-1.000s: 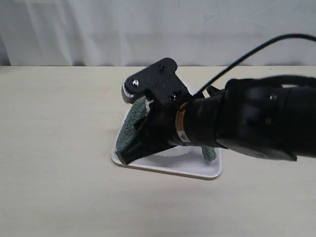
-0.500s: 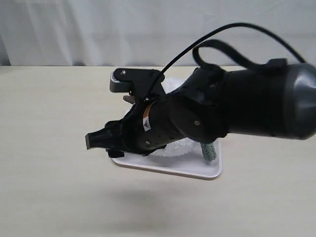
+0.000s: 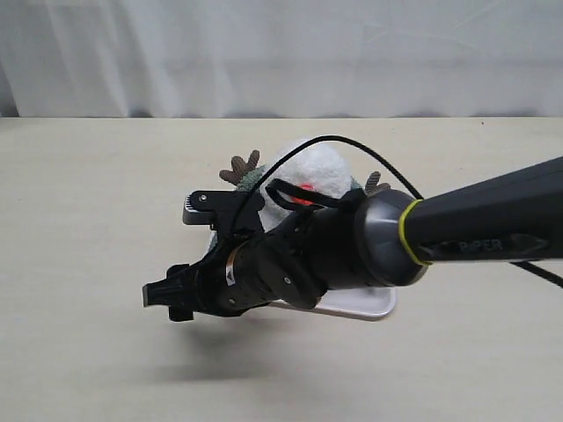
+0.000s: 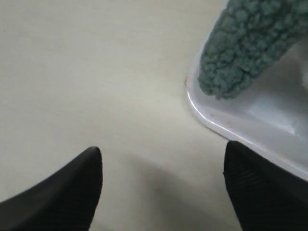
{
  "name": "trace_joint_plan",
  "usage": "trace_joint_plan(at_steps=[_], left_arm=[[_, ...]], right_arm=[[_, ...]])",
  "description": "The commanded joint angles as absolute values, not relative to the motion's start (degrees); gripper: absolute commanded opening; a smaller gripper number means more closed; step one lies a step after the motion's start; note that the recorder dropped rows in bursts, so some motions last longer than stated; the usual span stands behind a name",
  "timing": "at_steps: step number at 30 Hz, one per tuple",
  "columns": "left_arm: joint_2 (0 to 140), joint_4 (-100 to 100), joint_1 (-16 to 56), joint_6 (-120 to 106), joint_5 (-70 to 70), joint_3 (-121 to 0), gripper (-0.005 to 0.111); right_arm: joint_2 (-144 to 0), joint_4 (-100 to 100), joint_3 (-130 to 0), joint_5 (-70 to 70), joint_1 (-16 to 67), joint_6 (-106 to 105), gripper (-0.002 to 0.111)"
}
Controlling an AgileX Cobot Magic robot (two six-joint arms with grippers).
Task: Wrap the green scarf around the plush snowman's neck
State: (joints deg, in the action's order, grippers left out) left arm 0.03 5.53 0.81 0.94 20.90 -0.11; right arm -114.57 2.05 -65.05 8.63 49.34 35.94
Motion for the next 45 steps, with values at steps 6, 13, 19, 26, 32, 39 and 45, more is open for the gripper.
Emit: trace_joint_plan(at_steps=[6,13,19,26,32,39,45], left_arm=[[0.0,5.46,0.76,0.98,20.46,0.0,0.0],[0.0,5.46,0.76,0.98,20.46,0.0,0.0],[0.0,5.46,0.76,0.98,20.46,0.0,0.0],[0.0,5.46,0.76,0.98,20.34,0.0,0.0],[0.0,5.46,0.76,0.98,20.34,0.0,0.0],[0.0,5.46,0.76,0.98,20.34,0.0,0.0],[0.0,5.46,0.76,0.98,20.34,0.0,0.0]], right_arm=[[-117.98,2.16,-67.25,4.95,46.45,37.37,0.068],[-118.1,2.16,-67.25,2.77,46.45,38.05,0.068],[-118.1,2.58,-67.25,3.25,46.45,38.17,0.068],[-118.1,2.28,-67.25,6.73,45.82,39.79,0.068],[-118.1,2.28,-67.25,4.49,45.42,39.79,0.068],[-118.1,3.45,-67.25,-2.61,45.3,39.17,0.068],[-118.58,3.45,-67.25,0.0,44.66,39.85,0.068]])
